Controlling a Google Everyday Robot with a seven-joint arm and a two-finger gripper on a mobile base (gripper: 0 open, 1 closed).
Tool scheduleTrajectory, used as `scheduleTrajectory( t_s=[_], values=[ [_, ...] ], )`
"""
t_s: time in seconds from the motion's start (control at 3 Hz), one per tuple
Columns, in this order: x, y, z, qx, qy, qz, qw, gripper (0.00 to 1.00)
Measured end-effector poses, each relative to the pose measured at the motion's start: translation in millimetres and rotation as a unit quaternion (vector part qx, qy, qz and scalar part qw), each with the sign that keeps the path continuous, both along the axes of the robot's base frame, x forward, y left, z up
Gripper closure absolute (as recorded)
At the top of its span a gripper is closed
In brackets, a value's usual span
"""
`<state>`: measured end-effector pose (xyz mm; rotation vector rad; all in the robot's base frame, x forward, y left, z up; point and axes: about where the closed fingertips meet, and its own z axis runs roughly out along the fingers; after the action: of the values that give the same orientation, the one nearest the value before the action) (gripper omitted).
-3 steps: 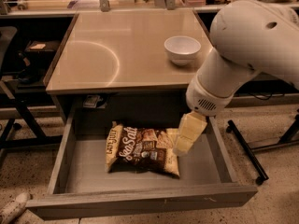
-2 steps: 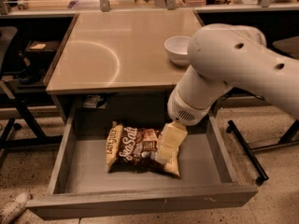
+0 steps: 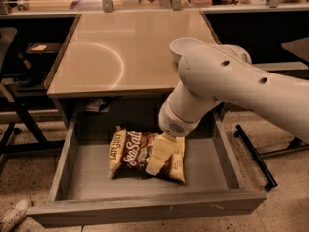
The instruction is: Pick brown chip bag from top drawer and place on counter
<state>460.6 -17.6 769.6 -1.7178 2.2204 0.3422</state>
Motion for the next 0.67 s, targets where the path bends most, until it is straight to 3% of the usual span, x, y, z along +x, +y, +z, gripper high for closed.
scheduleTrajectory(
  t_s=[0.67],
  values=[
    [13, 3, -66, -0.003, 0.023, -0.008, 0.9997, 0.0]
  ],
)
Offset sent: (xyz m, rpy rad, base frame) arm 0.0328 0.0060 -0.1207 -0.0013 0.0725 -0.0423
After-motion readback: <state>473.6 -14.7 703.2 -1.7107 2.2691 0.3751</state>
